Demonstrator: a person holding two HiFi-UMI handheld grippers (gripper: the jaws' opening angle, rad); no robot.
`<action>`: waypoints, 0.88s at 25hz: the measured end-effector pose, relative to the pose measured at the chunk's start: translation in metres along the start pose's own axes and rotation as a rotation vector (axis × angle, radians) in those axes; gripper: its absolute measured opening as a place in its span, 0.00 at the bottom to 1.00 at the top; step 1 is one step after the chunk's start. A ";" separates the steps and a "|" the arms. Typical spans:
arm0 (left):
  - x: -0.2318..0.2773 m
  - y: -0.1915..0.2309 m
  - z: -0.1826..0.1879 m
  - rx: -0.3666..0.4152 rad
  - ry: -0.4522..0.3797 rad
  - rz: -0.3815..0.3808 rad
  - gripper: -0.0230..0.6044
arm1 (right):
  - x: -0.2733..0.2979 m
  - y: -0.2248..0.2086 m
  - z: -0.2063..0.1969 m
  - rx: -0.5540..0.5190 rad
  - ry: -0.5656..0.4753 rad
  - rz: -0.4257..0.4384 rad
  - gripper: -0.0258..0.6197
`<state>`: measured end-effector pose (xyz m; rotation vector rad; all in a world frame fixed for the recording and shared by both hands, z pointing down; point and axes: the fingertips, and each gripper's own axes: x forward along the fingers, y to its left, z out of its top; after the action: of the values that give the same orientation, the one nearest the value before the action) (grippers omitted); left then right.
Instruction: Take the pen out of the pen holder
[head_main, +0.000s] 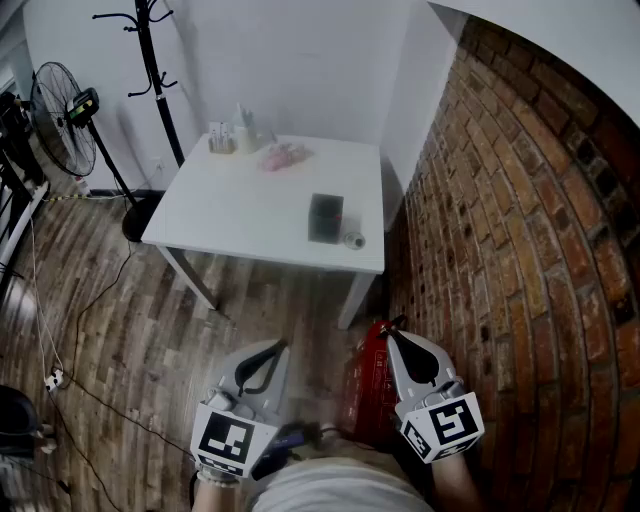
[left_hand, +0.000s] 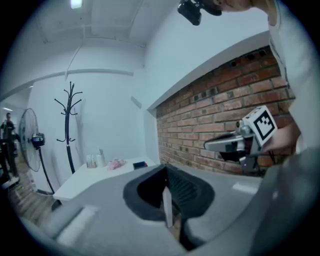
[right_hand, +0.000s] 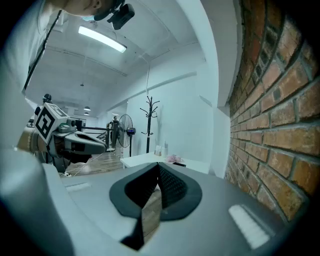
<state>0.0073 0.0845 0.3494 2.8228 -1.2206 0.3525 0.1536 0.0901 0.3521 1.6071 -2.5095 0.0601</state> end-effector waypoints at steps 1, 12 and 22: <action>0.000 0.000 0.000 0.002 -0.002 -0.003 0.03 | 0.000 0.000 0.001 -0.003 0.001 -0.002 0.04; -0.002 0.002 -0.001 0.011 -0.013 -0.008 0.03 | 0.002 0.007 0.004 -0.018 -0.003 0.012 0.04; -0.011 0.003 -0.002 0.039 -0.026 -0.013 0.03 | 0.000 0.021 0.010 0.003 -0.042 0.023 0.04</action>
<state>-0.0021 0.0903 0.3485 2.8757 -1.2135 0.3440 0.1341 0.0979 0.3433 1.5970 -2.5602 0.0329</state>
